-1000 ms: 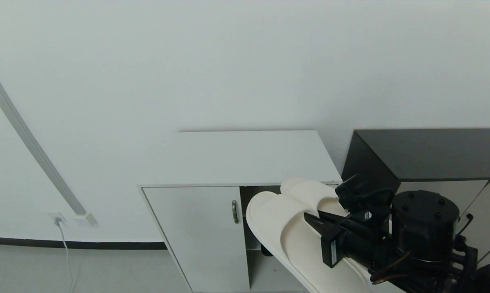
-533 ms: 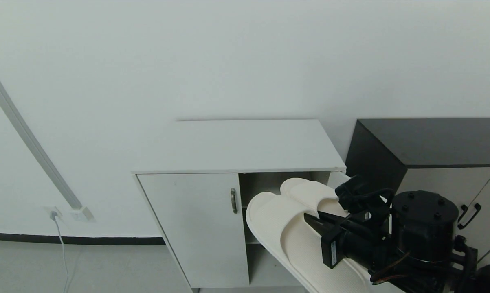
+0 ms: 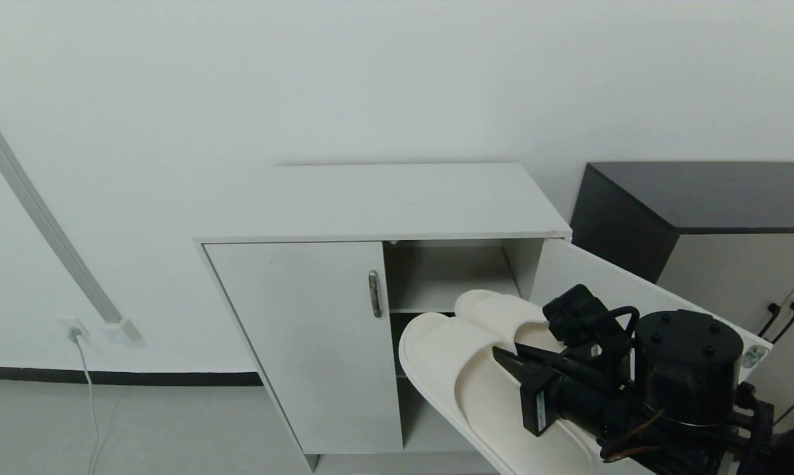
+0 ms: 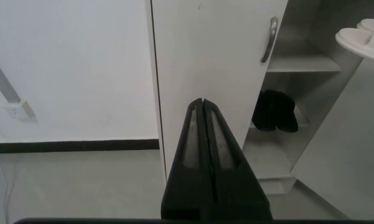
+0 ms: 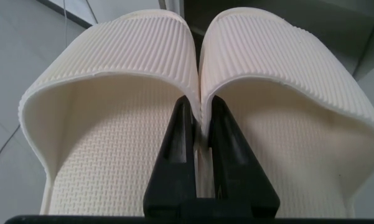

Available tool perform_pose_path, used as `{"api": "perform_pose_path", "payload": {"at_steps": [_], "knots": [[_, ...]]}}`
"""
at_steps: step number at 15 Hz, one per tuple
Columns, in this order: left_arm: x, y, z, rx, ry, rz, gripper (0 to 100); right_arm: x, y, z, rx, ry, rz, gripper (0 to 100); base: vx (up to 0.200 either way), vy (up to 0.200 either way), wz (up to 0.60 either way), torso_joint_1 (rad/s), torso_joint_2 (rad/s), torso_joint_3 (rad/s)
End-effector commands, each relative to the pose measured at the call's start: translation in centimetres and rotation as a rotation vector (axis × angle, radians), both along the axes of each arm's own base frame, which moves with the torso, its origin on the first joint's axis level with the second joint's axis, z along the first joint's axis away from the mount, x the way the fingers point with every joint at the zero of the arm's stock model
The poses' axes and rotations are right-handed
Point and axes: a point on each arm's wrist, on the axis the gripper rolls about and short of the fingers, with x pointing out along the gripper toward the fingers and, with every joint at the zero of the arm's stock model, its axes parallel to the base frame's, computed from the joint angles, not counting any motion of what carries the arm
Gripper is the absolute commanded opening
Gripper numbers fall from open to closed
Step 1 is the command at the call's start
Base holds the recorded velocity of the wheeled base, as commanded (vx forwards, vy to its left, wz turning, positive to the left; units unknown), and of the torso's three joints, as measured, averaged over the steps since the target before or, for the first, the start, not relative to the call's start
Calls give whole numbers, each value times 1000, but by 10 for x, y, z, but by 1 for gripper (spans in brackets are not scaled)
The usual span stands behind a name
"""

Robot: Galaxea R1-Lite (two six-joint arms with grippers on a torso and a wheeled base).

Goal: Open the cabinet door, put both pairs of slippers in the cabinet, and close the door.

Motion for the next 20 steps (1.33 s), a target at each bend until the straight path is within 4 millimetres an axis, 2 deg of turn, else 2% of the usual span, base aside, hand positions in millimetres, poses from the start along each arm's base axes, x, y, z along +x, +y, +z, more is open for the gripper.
{"api": "perform_pose_path", "payload": {"at_steps": [1, 12, 20], "knots": [[0, 0, 0, 0, 1, 0, 0, 0, 0, -1, -2, 2, 0, 0, 0, 0, 0, -198, 525, 320], [0, 0, 0, 0, 1, 2, 0, -1, 0, -2, -8, 5, 2, 0, 0, 0, 0, -156, 479, 330], [0, 0, 0, 0, 1, 2, 0, -1, 1, -4, -6, 2, 1, 0, 0, 0, 0, -51, 438, 379]]}}
